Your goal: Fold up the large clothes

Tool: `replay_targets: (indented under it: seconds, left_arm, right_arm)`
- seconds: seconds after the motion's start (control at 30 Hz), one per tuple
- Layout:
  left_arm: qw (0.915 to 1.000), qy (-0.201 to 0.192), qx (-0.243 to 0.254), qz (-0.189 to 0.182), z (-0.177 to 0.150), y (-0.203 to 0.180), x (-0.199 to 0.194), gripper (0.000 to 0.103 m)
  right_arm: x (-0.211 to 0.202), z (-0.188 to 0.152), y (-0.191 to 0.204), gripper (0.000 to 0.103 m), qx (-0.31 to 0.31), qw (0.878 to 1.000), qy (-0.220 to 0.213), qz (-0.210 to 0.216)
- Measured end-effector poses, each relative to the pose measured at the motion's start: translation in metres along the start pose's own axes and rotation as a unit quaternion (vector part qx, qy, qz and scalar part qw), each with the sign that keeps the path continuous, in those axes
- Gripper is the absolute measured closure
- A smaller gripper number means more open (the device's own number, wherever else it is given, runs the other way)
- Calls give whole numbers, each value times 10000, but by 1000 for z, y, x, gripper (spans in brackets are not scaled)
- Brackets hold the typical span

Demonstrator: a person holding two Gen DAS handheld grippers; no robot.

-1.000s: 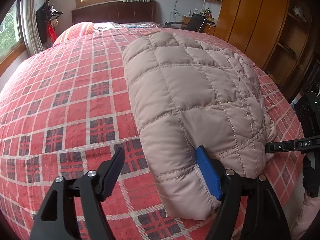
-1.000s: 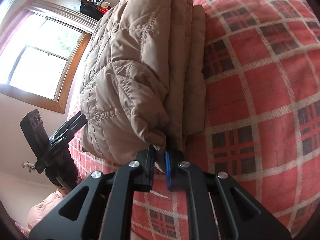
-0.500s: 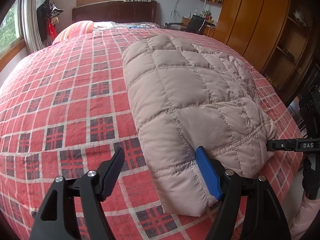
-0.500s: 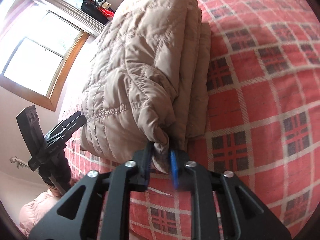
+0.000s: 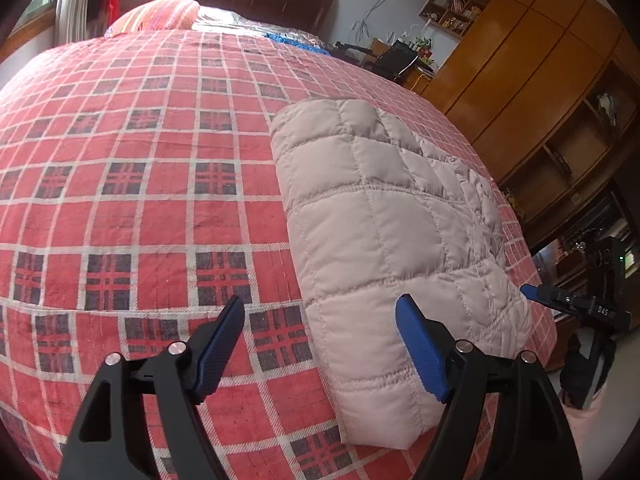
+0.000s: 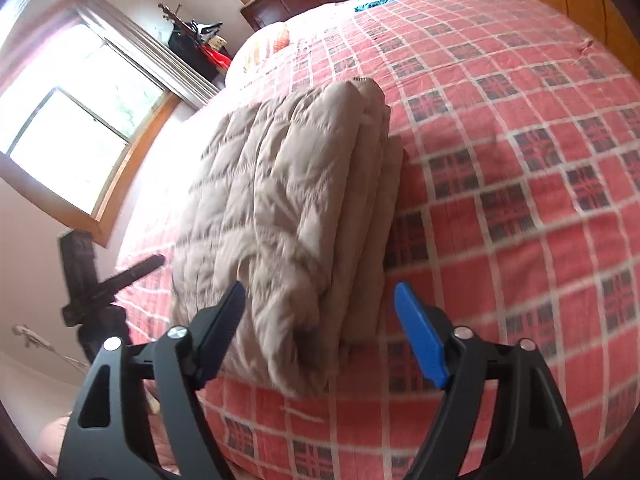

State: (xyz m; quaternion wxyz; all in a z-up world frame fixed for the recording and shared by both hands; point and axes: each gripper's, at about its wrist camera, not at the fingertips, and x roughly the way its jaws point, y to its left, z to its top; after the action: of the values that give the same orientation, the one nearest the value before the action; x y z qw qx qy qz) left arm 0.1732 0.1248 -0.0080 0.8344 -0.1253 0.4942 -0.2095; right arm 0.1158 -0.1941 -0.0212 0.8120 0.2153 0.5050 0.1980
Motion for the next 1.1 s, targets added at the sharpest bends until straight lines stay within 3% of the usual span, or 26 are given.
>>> replay_targets:
  seconds: [0.37,0.63,0.83,0.93,1.0,1.1]
  left_arm:
    - [9947,303,-289,-943,24,20,43,21]
    - [9815,651,-476,-1737,33,23,79,15]
    - [9723,813,-580,-2113,32,18,98,12]
    - [9726,792,-484,-2133,33,14,99,16]
    - [9720,729,-499,-2177,33,16,93,27]
    - [9682,660,-551,-2348,36,21,89,40]
  right_arm:
    - [59,34,-42,21,442,9941,365,921]
    - [91,44,-52,16,643,9867,622,1359]
    - [110,47,-44,14,577,9840,648,1558]
    - [118,47,-35,27,454,9831,653,1648]
    - [119,44,-26,43,371,9830,602,1694]
    - [112,44,-16,58,262,9824,447,1796]
